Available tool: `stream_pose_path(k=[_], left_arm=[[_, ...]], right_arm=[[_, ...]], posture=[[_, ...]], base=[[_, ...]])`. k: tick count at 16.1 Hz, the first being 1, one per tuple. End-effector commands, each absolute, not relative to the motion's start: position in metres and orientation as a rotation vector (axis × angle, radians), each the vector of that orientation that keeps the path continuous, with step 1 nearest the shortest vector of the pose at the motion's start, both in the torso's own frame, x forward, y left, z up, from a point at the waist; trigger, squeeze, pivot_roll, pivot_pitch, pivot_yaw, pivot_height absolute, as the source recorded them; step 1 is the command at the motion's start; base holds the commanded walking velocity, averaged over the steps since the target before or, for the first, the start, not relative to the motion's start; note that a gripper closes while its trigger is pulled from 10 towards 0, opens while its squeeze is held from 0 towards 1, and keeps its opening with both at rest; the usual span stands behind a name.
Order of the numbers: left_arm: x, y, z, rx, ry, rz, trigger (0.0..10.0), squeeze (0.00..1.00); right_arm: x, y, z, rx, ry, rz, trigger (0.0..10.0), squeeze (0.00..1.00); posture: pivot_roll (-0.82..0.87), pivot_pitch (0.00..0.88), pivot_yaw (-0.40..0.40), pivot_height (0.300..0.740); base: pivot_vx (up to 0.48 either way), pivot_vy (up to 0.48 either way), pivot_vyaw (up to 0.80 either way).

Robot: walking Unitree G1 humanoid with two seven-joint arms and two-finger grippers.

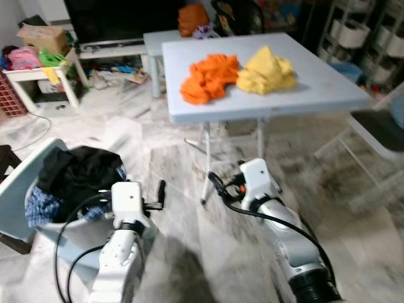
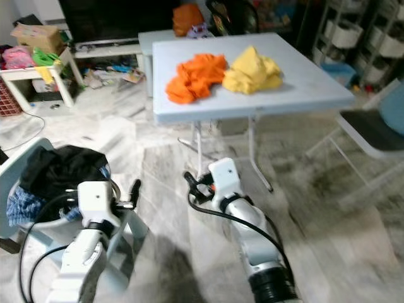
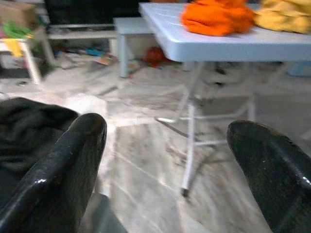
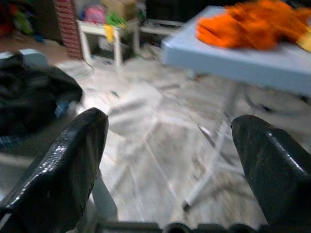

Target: Hang hanger

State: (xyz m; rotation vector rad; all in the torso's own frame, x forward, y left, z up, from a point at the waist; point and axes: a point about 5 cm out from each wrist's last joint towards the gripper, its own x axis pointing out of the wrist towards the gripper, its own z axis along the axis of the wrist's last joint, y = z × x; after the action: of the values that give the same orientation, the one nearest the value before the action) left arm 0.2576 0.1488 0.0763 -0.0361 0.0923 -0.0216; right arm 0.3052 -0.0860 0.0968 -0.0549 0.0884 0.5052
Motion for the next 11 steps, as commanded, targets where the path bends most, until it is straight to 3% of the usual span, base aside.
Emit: stream_pose_path(k=[1, 8, 11], left_arm=[[0.2575, 0.1579, 0.0772, -0.03, 0.09, 0.005, 10.0, 0.0], [0.2577, 0.1595, 0.0767, -0.027, 0.099, 0.009, 10.0, 0.0], [0.2585, 0.1611, 0.0754, -0.018, 0.111, 0.024, 10.0, 0.0]], right_arm=[[0.3057, -0.0766, 0.1014, -0.057, 0.069, 0.528, 10.0, 0.0], [0.307, -0.0736, 0.0999, -0.056, 0.071, 0.524, 10.0, 0.0], [0.3076, -0.0735, 0.0996, -0.057, 0.07, 0.519, 10.0, 0.0]], posture=[[0.01, 0.0, 0.032, 0.74], [0.02, 0.0, 0.04, 0.74], [0.02, 0.0, 0.044, 0.74]], base=[[0.45, 0.0, 0.0], [0.445, 0.0, 0.0], [0.0, 0.0, 0.0]])
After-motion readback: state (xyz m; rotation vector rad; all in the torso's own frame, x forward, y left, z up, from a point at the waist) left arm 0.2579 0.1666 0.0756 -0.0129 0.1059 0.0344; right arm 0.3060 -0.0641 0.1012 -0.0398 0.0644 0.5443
